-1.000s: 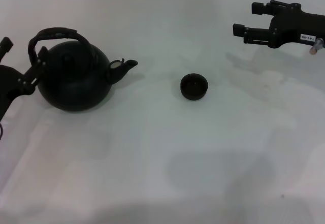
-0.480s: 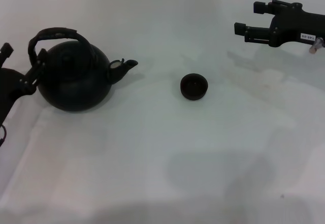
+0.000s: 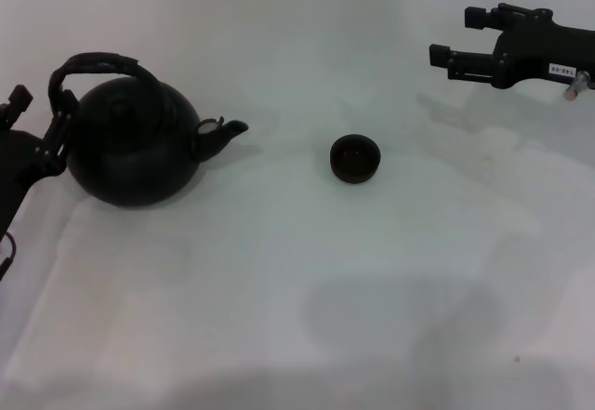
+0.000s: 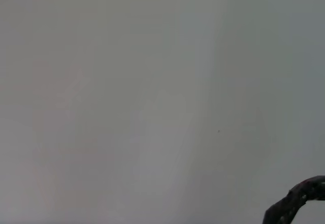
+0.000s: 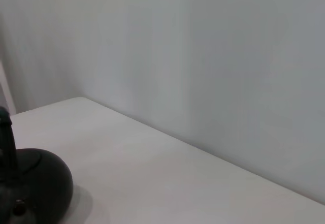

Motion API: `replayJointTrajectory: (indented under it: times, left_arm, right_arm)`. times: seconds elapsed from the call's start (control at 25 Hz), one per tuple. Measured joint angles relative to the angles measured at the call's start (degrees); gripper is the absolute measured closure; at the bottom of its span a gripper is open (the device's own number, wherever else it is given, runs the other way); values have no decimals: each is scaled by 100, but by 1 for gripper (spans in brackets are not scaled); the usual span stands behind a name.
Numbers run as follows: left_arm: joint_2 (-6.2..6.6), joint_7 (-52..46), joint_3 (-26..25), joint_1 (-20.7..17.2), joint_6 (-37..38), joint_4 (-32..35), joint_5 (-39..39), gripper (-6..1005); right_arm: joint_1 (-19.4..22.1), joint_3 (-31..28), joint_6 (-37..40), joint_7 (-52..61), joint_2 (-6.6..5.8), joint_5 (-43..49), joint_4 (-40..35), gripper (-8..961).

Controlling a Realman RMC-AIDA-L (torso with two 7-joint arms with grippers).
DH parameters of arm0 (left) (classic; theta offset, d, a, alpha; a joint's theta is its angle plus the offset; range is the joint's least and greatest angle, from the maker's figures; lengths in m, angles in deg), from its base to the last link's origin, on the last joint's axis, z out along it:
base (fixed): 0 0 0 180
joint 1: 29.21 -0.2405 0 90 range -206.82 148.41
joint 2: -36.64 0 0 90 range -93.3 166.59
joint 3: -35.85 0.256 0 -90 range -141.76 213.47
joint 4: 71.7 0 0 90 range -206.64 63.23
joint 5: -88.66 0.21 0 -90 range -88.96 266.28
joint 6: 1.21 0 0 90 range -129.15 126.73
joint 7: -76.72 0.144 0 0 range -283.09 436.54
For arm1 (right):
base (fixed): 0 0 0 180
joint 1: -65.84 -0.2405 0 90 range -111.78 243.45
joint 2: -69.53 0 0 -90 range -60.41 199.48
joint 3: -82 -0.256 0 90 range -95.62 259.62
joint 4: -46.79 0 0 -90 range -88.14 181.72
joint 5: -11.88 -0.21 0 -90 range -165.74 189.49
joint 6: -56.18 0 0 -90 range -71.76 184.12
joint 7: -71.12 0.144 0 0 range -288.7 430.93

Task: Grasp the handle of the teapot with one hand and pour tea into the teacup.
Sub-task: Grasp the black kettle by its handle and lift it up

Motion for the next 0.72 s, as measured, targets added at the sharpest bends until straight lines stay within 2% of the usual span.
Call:
replayJointTrajectory:
  times: [0.64, 0.72]
  left_arm:
    - [24, -40, 45, 130, 39, -2, 65, 787]
    - [27, -40, 43, 137, 43, -1, 67, 816]
  right_arm:
    - [8, 19, -49, -73, 0, -15, 152, 109]
    - [9, 19, -50, -93, 2, -16, 152, 109]
